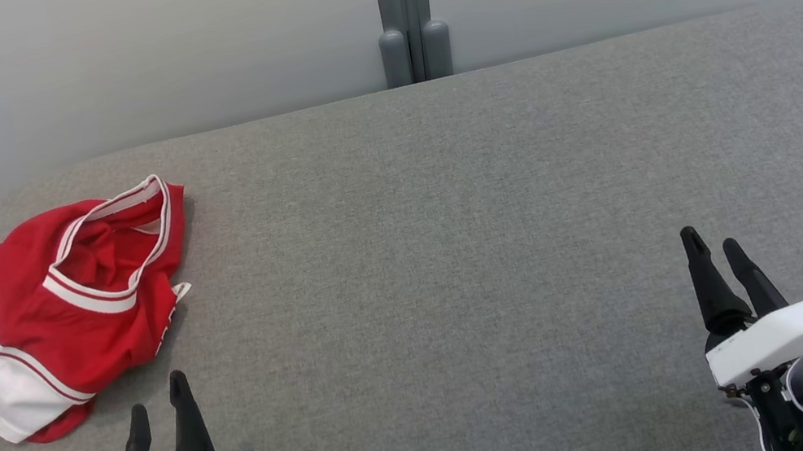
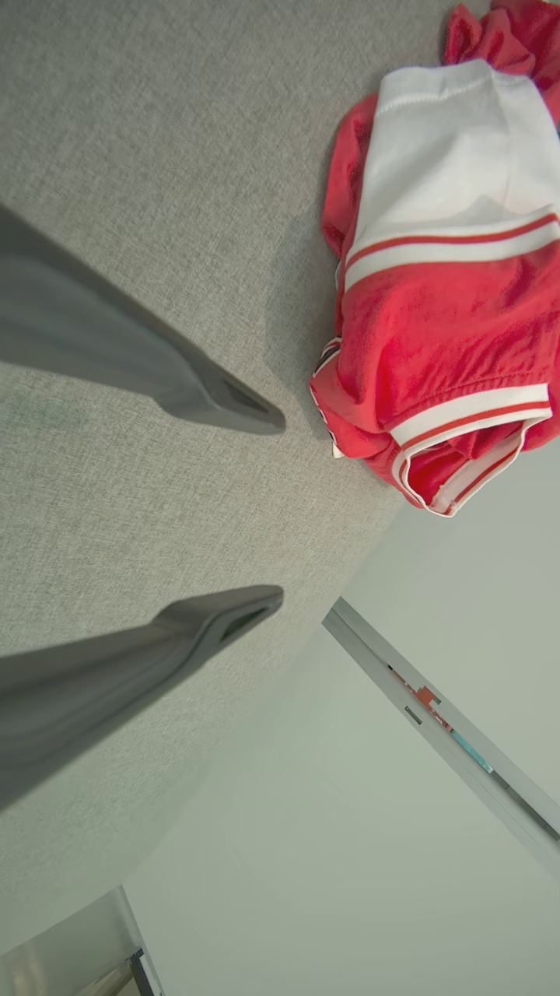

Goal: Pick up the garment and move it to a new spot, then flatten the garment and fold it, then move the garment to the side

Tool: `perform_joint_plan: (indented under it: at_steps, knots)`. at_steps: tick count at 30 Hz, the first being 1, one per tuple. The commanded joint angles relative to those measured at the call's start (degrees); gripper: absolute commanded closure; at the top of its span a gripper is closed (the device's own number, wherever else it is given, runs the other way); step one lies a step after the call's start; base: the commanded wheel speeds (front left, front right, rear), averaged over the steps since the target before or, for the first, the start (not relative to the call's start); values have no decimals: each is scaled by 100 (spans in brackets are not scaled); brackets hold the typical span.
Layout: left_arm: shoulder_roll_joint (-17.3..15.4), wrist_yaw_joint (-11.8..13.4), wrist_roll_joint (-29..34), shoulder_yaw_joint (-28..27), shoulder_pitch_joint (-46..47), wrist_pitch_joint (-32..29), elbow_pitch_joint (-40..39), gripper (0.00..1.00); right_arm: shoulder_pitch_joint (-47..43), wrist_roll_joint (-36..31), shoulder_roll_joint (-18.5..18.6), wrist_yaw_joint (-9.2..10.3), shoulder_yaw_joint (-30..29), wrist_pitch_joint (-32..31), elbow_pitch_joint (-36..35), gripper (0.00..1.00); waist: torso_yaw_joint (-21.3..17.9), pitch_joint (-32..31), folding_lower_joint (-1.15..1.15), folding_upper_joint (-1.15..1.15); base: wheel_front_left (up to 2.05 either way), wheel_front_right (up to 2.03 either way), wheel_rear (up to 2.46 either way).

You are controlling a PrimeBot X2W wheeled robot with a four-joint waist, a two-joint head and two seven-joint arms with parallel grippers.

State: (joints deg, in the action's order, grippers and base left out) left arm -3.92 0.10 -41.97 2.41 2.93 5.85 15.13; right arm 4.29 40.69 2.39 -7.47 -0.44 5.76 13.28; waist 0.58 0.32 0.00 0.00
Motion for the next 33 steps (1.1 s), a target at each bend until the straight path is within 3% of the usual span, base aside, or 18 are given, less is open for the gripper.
perform_joint_plan:
  at_steps: [1,33]
  knots:
    - [-59,46,203,36,82,59,-47,0,139,-200,32,-2,27,71,-44,0,3,0,0,0,0,0,0]
    - [-127,169,1997,292,-24,525,-212,0,205,-1919,48,-2,278,533,168,0,5,-30,0,0,0,0,0]
